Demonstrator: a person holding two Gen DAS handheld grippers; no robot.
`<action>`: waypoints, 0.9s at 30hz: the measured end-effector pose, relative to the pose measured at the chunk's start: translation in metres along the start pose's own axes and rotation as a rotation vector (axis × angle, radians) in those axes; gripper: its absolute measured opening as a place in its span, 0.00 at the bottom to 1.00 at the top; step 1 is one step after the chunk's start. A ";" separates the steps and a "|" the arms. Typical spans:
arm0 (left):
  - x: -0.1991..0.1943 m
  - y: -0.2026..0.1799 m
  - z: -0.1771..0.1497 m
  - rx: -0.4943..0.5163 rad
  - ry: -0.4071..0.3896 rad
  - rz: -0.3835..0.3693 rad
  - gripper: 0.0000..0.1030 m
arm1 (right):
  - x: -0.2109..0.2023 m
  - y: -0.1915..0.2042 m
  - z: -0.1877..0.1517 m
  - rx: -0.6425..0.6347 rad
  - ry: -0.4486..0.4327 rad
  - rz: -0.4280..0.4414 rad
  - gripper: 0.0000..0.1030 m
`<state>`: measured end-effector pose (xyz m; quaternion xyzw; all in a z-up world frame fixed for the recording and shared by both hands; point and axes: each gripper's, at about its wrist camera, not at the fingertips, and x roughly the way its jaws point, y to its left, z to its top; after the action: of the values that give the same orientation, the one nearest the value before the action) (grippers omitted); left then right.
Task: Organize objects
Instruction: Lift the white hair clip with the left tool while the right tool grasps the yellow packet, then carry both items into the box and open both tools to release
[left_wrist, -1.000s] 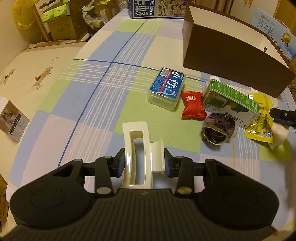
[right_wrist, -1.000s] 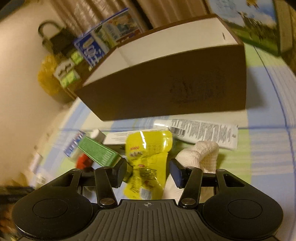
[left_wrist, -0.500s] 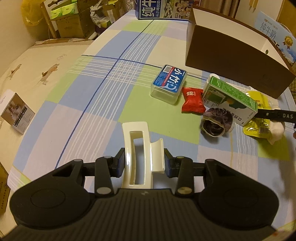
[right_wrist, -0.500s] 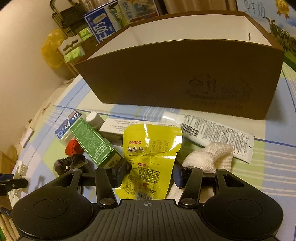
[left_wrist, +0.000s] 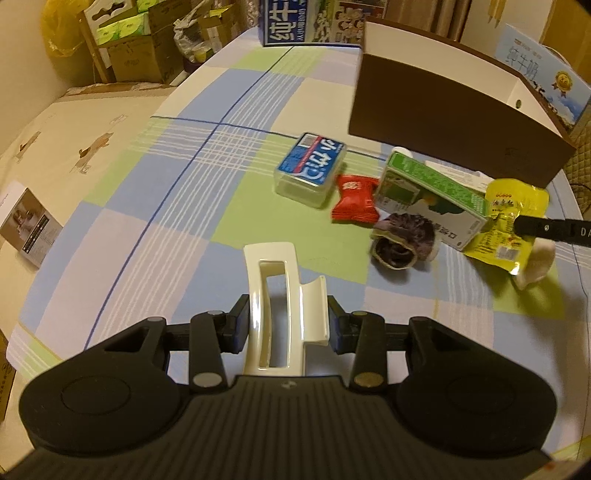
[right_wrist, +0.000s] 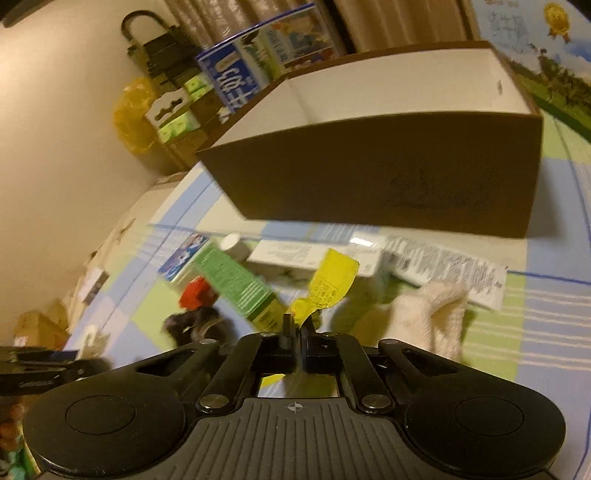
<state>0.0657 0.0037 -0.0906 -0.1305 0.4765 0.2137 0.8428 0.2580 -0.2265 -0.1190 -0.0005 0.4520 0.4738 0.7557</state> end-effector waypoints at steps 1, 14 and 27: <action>0.000 -0.003 0.000 0.005 0.000 -0.004 0.35 | 0.001 0.002 -0.002 -0.007 0.003 -0.008 0.00; -0.004 -0.011 0.021 0.070 -0.014 -0.056 0.35 | -0.021 -0.013 -0.002 0.219 -0.072 0.043 0.00; -0.003 -0.045 0.105 0.230 -0.106 -0.205 0.35 | -0.078 -0.021 0.038 0.336 -0.281 0.015 0.00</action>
<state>0.1648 0.0083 -0.0333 -0.0694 0.4369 0.0771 0.8935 0.2883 -0.2777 -0.0520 0.1949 0.4149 0.3929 0.7972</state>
